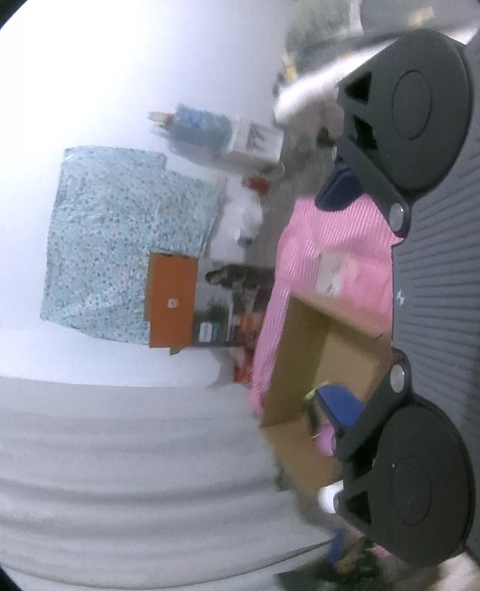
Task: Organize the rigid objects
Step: 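Move the right tool back to the gold-lidded jar on the table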
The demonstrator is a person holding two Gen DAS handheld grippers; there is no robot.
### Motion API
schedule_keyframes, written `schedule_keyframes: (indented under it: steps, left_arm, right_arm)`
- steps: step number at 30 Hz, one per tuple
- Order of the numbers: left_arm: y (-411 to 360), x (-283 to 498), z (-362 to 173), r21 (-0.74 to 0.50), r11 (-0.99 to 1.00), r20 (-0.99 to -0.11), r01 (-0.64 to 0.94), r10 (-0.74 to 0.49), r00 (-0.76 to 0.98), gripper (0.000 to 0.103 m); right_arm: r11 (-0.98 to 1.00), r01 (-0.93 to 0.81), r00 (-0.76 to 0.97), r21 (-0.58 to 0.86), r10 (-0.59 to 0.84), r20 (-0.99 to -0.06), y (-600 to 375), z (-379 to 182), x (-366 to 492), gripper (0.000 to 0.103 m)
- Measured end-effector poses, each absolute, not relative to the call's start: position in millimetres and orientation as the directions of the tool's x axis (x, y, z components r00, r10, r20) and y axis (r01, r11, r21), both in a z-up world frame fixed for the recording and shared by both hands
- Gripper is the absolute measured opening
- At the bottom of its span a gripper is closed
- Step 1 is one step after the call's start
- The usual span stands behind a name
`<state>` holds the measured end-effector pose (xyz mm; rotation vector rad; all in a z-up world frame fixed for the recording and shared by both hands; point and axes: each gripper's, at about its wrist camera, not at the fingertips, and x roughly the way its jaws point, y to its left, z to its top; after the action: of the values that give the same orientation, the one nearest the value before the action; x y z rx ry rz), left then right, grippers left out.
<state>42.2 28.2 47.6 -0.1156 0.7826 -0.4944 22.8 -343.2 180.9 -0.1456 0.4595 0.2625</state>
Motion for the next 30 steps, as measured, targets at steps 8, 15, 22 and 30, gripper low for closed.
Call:
schedule_keyframes:
  steps: [8,15,22,30]
  left_arm:
    - [2,45,34,-0.29,0.869,-0.668,0.4,-0.483,0.566,0.103]
    - [-21,51,20,-0.094,0.934,-0.757,0.345,-0.292,0.585,0.103]
    - [-25,57,15,-0.008,0.96,-0.781,0.28,-0.181,0.598,0.103]
    - [-24,60,12,0.055,0.966,-0.784,0.251,-0.114,0.61,0.103]
  right_arm:
    - [0.951,-0.277,0.773,0.141,0.307,-0.554,-337,84,-11,0.103]
    - [0.929,-0.182,0.78,0.322,0.336,-0.528,-297,28,-15,0.103]
    - [0.981,-0.103,0.819,0.167,0.179,-0.545,-269,34,5,0.103]
    - [0.998,-0.065,0.848,-0.02,0.045,-0.528,-253,41,8,0.103]
